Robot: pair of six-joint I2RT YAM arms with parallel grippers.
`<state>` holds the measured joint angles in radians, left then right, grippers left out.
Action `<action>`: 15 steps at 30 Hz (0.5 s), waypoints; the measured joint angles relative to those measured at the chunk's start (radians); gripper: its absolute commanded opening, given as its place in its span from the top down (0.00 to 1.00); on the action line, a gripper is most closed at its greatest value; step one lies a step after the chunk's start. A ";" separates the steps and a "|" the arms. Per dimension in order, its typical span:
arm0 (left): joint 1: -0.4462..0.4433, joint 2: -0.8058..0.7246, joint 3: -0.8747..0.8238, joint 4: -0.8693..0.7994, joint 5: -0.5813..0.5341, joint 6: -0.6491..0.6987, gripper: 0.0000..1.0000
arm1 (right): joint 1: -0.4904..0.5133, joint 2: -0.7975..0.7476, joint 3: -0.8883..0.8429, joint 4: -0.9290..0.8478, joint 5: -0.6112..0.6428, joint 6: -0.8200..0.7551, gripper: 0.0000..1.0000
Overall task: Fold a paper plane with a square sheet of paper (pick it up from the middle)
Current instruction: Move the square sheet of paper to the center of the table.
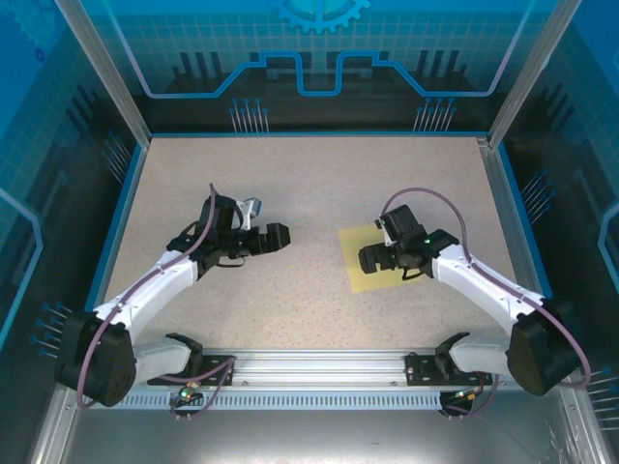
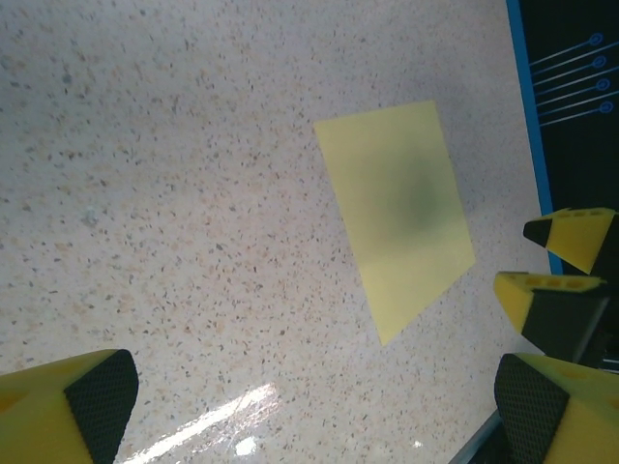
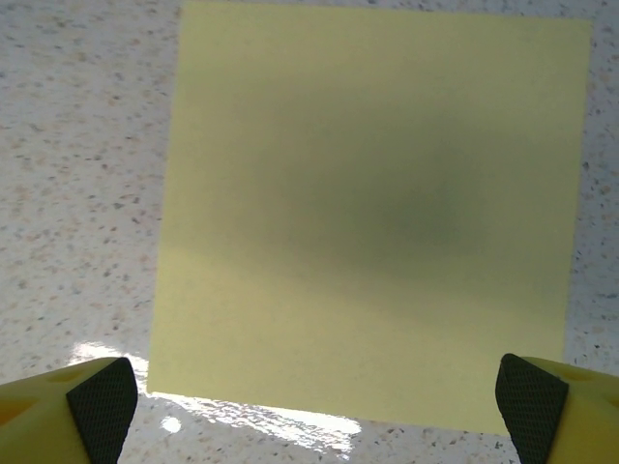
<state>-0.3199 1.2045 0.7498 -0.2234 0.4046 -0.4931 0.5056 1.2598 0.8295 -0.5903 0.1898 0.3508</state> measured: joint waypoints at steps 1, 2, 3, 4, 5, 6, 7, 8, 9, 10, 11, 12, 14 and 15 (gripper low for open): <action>-0.002 0.008 -0.002 0.000 0.005 -0.002 0.01 | 0.000 0.012 0.000 0.003 0.012 0.007 0.01; -0.004 0.014 -0.003 0.000 0.007 -0.003 0.01 | 0.000 0.026 0.000 0.008 0.021 0.013 0.01; -0.005 0.019 -0.006 0.001 0.012 -0.003 0.01 | -0.001 0.041 0.000 0.016 0.027 0.016 0.01; -0.005 0.021 -0.007 0.001 0.013 -0.003 0.01 | -0.002 0.059 0.000 0.024 0.032 0.016 0.01; -0.005 0.021 -0.008 0.000 0.014 -0.003 0.01 | -0.003 0.075 0.000 0.031 0.033 0.016 0.01; -0.005 0.021 -0.008 0.001 0.016 -0.003 0.01 | -0.008 0.094 0.000 0.039 0.034 0.015 0.01; -0.005 0.021 -0.008 0.002 0.017 -0.003 0.01 | -0.014 0.115 0.000 0.045 0.035 0.011 0.01; -0.005 0.021 -0.008 0.001 0.017 -0.003 0.01 | -0.019 0.130 0.001 0.048 0.034 0.008 0.01; -0.005 0.021 -0.008 0.000 0.017 -0.003 0.01 | -0.027 0.151 0.003 0.052 0.032 0.001 0.01; -0.005 0.021 -0.008 0.000 0.017 -0.003 0.01 | -0.036 0.171 0.008 0.053 0.026 -0.005 0.01; -0.005 0.021 -0.008 0.000 0.019 -0.003 0.01 | -0.043 0.187 0.013 0.056 0.020 -0.012 0.01; -0.005 0.021 -0.008 0.001 0.021 -0.003 0.01 | -0.050 0.207 0.018 0.062 0.016 -0.019 0.01; -0.005 0.021 -0.008 0.003 0.023 -0.003 0.01 | -0.058 0.240 0.034 0.064 0.011 -0.033 0.01; -0.005 0.021 -0.008 0.004 0.024 -0.003 0.01 | -0.061 0.257 0.045 0.068 0.009 -0.039 0.01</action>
<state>-0.3248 1.2259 0.7414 -0.2192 0.4282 -0.4961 0.4442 1.5169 0.8745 -0.5228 0.1986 0.3115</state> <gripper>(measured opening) 0.987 0.992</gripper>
